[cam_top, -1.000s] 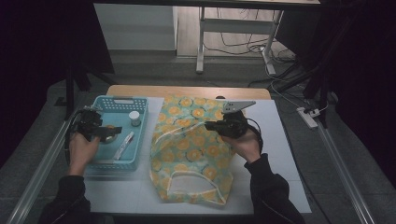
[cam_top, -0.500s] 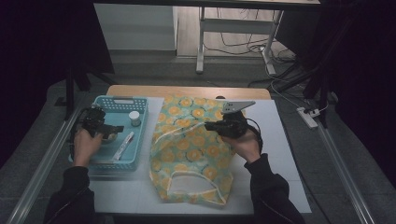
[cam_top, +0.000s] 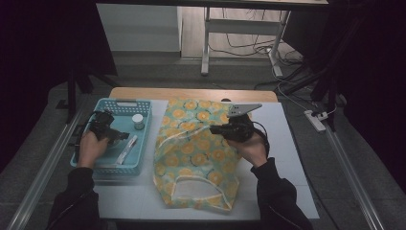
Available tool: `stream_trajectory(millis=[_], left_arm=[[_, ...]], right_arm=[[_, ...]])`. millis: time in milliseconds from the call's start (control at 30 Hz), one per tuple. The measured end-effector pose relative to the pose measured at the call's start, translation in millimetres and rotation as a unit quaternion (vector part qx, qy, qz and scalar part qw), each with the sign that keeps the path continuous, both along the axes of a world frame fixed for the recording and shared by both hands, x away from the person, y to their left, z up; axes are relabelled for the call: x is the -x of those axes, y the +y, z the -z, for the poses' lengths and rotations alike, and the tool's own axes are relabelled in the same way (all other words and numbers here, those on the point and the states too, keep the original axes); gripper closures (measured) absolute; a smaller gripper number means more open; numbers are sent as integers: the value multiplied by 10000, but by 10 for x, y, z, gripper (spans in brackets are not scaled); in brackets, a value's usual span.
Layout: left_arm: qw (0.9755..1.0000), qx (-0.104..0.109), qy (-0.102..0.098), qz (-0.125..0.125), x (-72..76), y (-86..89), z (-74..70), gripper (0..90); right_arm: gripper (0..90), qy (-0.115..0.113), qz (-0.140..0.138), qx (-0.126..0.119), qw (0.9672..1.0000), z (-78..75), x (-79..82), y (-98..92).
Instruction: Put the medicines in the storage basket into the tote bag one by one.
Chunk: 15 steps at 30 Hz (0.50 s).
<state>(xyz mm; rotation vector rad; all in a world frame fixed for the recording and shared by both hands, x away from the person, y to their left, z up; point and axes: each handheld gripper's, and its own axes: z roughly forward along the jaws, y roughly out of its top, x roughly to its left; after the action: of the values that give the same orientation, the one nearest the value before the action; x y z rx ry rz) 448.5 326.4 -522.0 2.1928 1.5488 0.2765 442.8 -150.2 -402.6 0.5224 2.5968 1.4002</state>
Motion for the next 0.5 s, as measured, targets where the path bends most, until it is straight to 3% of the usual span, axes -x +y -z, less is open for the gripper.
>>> stream_trajectory(millis=[267,400,500], left_arm=[[9991,247,339,-82,6,10,12,4],[9981,2,592,-143,4,-21,1,25],[9973,-21,712,-155,0,-27,-7,24]], right_arm=[[900,-17,-16,3,10000,-4,2,1],[900,-19,-38,12,10000,-3,6,9],[900,-21,-46,14,10000,-3,8,13]])
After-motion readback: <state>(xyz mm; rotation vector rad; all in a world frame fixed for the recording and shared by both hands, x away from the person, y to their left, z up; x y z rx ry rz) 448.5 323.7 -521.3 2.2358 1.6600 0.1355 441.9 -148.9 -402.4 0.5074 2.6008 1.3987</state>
